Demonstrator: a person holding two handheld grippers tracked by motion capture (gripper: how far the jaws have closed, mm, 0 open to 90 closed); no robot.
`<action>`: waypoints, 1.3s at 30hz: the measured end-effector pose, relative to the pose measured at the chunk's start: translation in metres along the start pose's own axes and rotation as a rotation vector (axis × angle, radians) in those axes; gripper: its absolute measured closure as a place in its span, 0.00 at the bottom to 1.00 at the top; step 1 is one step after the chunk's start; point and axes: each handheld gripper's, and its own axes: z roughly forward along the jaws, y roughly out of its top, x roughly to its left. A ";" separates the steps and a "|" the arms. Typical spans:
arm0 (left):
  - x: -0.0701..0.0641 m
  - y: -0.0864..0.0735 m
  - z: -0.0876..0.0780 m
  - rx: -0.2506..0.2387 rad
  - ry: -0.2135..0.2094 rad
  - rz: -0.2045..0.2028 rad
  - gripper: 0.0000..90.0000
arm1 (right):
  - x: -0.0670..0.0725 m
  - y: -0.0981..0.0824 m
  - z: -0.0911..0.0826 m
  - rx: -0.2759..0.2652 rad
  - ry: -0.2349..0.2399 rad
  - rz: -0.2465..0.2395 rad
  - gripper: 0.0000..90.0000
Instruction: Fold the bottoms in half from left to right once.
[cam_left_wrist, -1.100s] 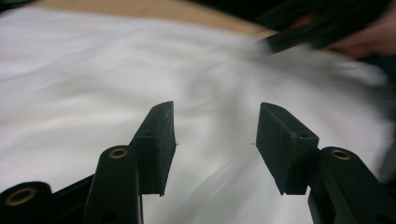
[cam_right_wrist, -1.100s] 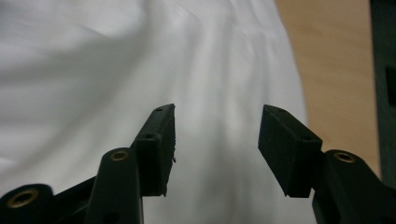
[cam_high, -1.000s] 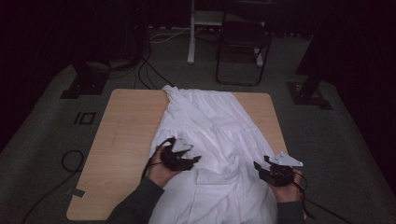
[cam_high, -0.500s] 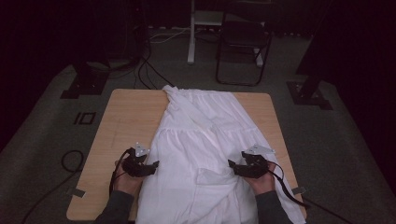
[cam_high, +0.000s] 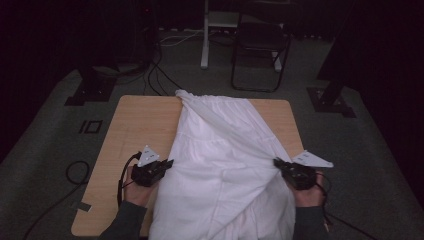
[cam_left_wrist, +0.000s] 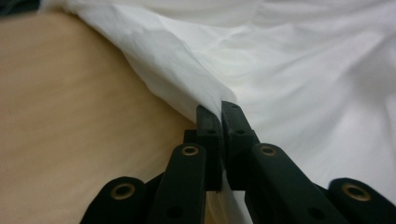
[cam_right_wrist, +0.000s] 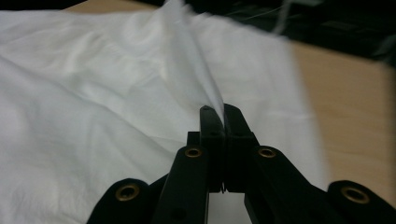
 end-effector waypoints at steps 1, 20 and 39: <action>-0.005 0.002 0.005 0.007 -0.004 0.005 0.82 | -0.008 0.002 -0.007 -0.010 -0.041 -0.003 0.98; 0.004 -0.016 0.119 0.306 0.207 0.106 1.00 | -0.073 -0.086 0.065 0.314 -0.087 0.106 0.93; -0.023 -0.035 0.107 0.217 -0.063 0.125 0.87 | -0.069 -0.092 0.057 0.311 -0.077 0.104 0.70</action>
